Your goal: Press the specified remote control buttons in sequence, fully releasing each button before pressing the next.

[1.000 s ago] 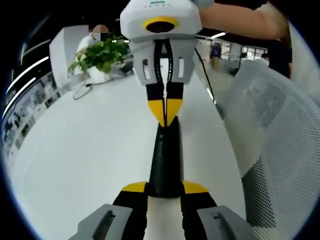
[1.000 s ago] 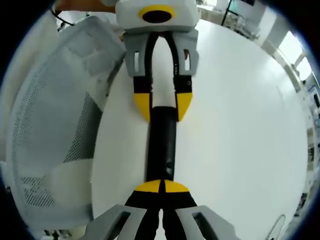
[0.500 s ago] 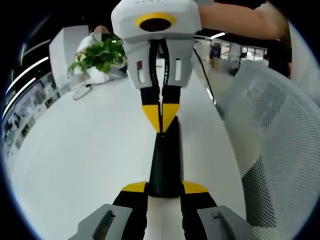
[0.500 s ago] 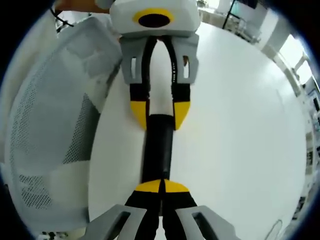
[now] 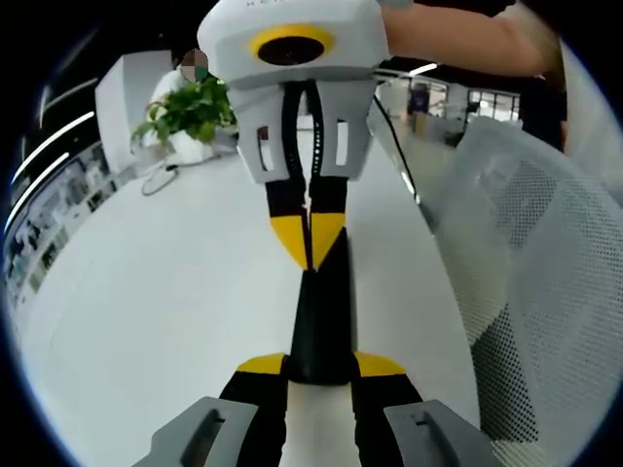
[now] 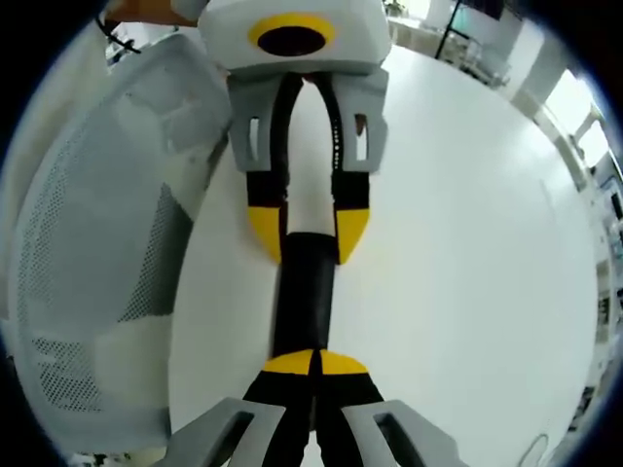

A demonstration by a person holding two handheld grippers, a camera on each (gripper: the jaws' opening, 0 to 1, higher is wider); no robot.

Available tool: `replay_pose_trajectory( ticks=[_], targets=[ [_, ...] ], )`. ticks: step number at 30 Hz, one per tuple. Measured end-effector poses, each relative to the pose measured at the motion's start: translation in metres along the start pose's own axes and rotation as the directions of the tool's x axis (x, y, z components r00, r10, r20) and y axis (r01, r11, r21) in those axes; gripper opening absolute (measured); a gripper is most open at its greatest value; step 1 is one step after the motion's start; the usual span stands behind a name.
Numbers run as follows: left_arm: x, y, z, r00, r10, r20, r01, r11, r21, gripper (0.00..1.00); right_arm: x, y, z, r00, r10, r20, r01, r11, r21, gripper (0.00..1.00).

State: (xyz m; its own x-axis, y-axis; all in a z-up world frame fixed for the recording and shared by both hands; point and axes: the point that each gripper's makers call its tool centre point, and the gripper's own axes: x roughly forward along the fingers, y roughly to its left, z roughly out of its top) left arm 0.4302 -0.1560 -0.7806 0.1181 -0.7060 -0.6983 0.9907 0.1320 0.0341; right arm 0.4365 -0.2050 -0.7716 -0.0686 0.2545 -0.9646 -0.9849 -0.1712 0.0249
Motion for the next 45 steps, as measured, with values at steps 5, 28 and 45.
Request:
replay_pose_trajectory(
  ticks=[5,28,45],
  targets=[
    [-0.0004,-0.0008,0.0008,1.000,0.000,0.000,0.000,1.000,0.003,0.24,0.0006,-0.0004,-0.0010,1.000,0.000,-0.004,0.000,1.000,-0.001,0.00],
    [-0.0007,-0.0002,-0.0001,1.000,-0.002,-0.002,0.002,1.000,0.002,0.23,0.0049,-0.0016,-0.0036,1.000,0.007,-0.021,-0.007,1.000,-0.007,0.00],
    [0.0012,0.0032,-0.0033,1.000,-0.001,-0.004,0.001,1.000,-0.005,0.23,0.0054,-0.0014,-0.0031,1.000,0.008,-0.024,-0.008,1.000,-0.005,0.00]
  ],
)
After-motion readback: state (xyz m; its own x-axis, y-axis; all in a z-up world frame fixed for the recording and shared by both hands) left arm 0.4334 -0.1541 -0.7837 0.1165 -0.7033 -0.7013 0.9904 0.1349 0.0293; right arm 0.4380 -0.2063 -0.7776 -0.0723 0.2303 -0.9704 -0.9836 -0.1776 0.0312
